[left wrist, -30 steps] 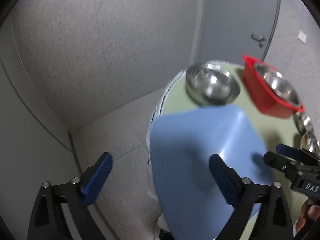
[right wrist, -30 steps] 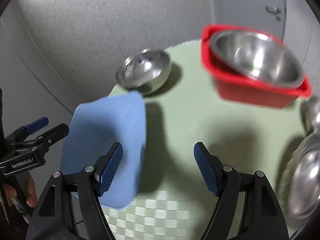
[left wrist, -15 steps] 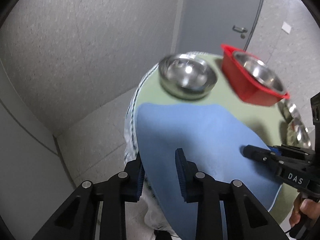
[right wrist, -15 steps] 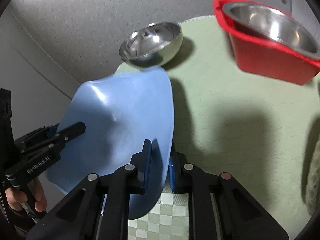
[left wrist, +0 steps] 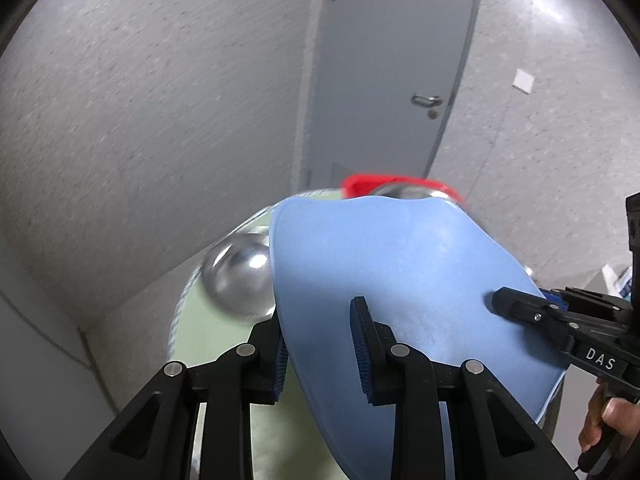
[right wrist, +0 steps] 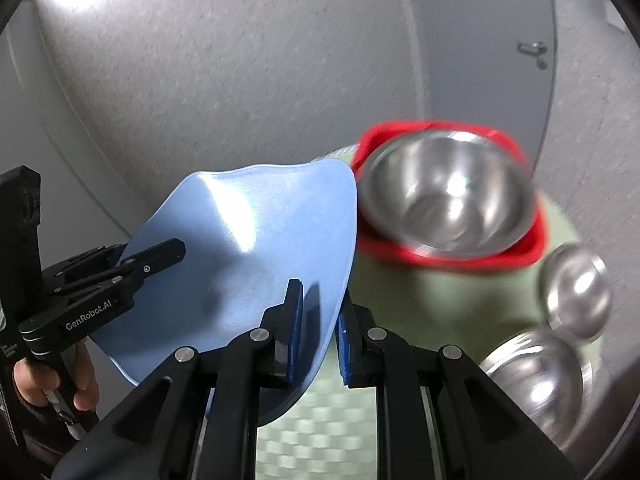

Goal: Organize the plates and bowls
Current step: 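Carry the blue plate with both grippers onto the bowl in the basin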

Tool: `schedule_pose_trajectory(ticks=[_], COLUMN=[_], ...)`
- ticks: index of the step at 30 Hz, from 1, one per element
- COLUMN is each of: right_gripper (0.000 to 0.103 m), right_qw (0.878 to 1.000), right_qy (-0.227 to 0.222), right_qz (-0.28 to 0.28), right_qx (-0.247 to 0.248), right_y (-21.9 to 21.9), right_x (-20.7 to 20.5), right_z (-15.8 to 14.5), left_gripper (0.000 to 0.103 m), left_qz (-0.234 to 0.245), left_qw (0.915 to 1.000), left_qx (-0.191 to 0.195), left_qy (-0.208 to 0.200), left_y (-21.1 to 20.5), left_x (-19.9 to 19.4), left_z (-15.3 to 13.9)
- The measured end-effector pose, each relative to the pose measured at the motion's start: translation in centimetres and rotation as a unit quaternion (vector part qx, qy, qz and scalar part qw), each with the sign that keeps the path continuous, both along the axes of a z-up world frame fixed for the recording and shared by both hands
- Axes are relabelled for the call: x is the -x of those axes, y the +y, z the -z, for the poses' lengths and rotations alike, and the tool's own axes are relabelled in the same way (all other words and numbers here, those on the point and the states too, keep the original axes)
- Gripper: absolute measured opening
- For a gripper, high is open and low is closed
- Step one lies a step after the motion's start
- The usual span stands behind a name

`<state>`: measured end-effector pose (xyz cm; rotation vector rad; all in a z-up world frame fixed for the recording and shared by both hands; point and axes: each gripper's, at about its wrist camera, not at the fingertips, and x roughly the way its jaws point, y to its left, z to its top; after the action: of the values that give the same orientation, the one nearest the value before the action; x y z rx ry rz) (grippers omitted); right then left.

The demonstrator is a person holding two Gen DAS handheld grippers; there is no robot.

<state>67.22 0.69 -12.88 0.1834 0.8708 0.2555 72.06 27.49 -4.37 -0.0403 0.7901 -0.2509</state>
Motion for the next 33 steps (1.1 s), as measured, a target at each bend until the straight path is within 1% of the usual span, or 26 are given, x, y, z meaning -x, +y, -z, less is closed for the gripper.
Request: schedule_pose_trajectory(ticks=[2,5,8,12,15,17,20,22,26,27,30,32,33], right_gripper=[0.015,0.015,0.015,0.015,0.015,0.015,0.015,0.015,0.016,0.017,0.018,0.018,0.018], right_qw=[1.0,1.0,0.999,0.998,0.998,0.998,0.998,0.998,0.997,0.997,0.997,0.996,0.996], right_qy=[-0.009,-0.014,-0.008,0.003,0.013,0.021,0.031,0.038,0.048,0.049,0.052,0.055,0.055], right_qz=[0.01,0.025,0.037,0.053,0.056,0.057,0.056,0.054,0.052,0.05,0.041,0.044,0.045], right_qx=[0.003,0.01,0.008,0.016,0.019,0.017,0.019,0.023,0.037,0.037,0.046,0.048,0.047], right_y=[-2.2,-5.2,-7.9,-10.8,-12.1,-12.7,-13.5,-13.7,-13.7,-13.7,-13.5,-13.6,-13.7], right_x=[-0.5,-1.4,-3.3,-5.5,-6.8,-7.9,-8.8,-9.3,-10.2,-10.4,-10.9,-11.1,-11.1], right_z=[-0.9,-1.5,-1.0,0.0,0.8,1.6,2.5,3.2,4.2,4.3,4.9,5.2,5.3], left_gripper=[0.025,0.025,0.025,0.025,0.025,0.025,0.025,0.025,0.025,0.025,0.025,0.029,0.029], left_qz=[0.009,0.019,0.027,0.029,0.027,0.025,0.021,0.019,0.019,0.019,0.022,0.024,0.024], left_qw=[1.0,0.9998,0.9996,0.9993,0.9989,0.9985,0.998,0.9975,0.9959,0.9956,0.9951,0.9947,0.9948], left_qx=[0.002,-0.002,-0.008,-0.01,-0.021,-0.031,-0.037,-0.044,-0.052,-0.053,-0.052,-0.057,-0.059], left_qy=[-0.003,-0.006,-0.001,0.022,0.033,0.037,0.048,0.052,0.071,0.076,0.081,0.082,0.08], left_y=[-2.0,-5.0,-7.8,-10.3,-11.7,-12.9,-13.8,-15.1,-15.8,-15.9,-16.0,-16.4,-16.6], left_x=[-1.1,-3.8,-6.9,-11.6,-15.0,-16.8,-19.1,-20.0,-21.9,-22.4,-23.6,-24.2,-24.4], left_z=[-0.5,-0.2,0.9,3.1,4.7,5.6,6.8,7.5,9.3,9.6,10.4,10.7,10.8])
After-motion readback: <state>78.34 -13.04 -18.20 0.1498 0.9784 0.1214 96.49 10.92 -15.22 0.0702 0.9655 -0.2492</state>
